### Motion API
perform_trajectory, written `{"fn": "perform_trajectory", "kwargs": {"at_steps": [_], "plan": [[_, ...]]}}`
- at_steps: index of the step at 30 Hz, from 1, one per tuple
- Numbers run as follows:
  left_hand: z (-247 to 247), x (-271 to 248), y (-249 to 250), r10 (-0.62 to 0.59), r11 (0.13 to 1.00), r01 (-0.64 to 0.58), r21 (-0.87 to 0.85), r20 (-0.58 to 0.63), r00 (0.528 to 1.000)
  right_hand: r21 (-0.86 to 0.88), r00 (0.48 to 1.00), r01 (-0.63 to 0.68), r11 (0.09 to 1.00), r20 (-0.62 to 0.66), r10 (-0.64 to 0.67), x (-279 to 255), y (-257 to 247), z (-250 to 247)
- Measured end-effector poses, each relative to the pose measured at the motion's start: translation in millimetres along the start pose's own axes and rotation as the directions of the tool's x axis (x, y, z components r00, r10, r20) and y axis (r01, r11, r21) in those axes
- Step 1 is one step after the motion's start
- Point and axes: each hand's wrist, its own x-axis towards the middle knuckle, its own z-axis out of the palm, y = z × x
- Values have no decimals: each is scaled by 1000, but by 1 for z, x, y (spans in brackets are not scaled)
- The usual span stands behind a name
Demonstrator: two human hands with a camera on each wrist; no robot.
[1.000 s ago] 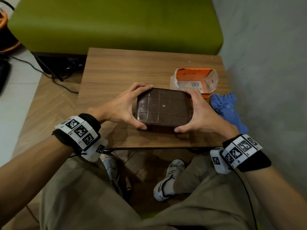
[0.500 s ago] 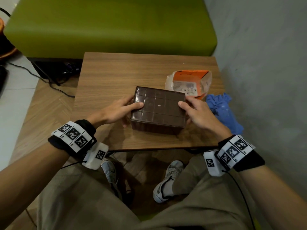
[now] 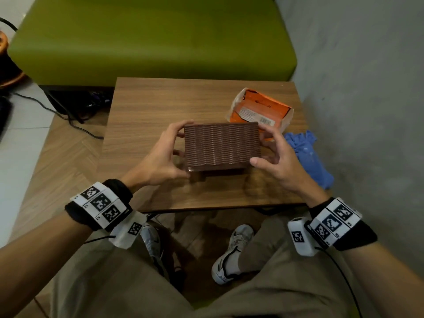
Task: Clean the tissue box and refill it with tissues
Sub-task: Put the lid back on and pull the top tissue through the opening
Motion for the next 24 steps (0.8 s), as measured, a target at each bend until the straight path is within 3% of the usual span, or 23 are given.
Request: {"fn": "perform_trajectory", "kwargs": {"at_steps": [7, 13, 17, 20, 22, 24], "plan": [[28, -1, -6, 215, 969, -212, 124, -8, 977, -195, 991, 83, 977, -90, -102, -7, 15, -1], [29, 1, -13, 225, 944, -263, 200, 195, 955, -317, 988, 111, 942, -66, -138, -12, 26, -1], [24, 8, -11, 153, 963, -179, 201, 142, 978, -348, 988, 133, 928, -23, -150, -10, 28, -3], [23, 15, -14, 144, 969, -167, 180, 135, 980, -327, 959, 92, 940, -224, -172, 6, 24, -14], [24, 18, -14, 127, 973, -151, 176, 141, 982, -437, 926, 33, 899, -325, -192, 22, 27, -25], [25, 20, -15, 101, 979, -124, 165, 140, 985, -589, 957, -21, 808, -245, -154, 39, 30, -34]]}}
